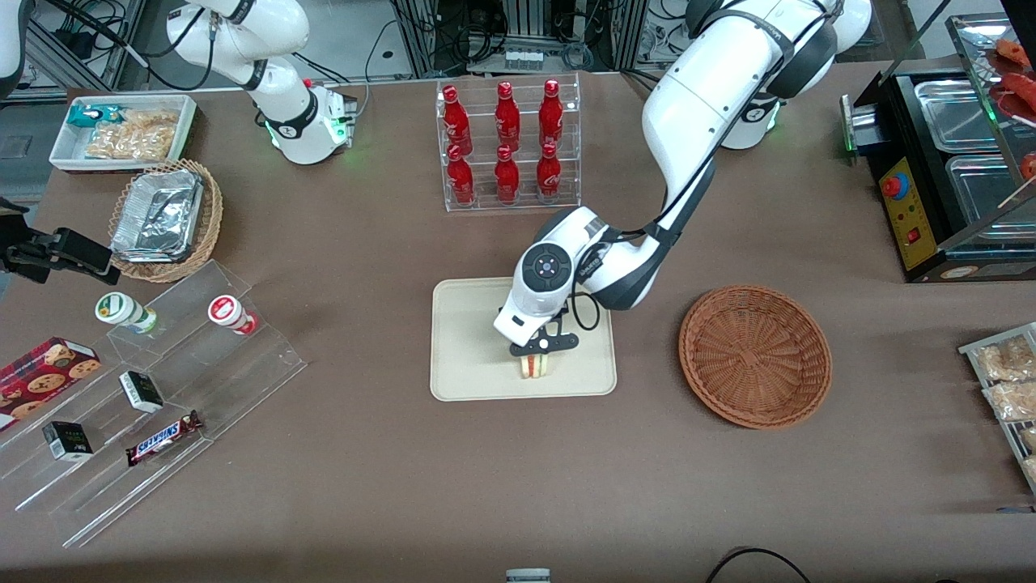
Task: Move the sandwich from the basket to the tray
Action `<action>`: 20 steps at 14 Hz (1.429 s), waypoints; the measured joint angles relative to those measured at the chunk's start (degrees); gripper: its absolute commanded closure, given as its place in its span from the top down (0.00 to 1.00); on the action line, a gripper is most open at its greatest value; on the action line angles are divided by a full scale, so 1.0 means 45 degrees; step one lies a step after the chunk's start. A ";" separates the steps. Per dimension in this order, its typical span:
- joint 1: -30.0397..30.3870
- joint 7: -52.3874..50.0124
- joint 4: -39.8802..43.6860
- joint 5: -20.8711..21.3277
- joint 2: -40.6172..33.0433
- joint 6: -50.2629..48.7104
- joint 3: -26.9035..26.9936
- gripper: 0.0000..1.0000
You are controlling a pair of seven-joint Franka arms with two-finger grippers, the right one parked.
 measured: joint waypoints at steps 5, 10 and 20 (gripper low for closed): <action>-0.0039 -0.0011 0.0358 0.1764 -0.0002 -0.0035 0.0058 1.00; -0.0002 -0.0011 0.0781 0.2009 -0.0362 -0.0205 0.0569 1.00; 0.3965 0.4939 0.0261 0.1159 -0.5027 -0.5600 0.1191 1.00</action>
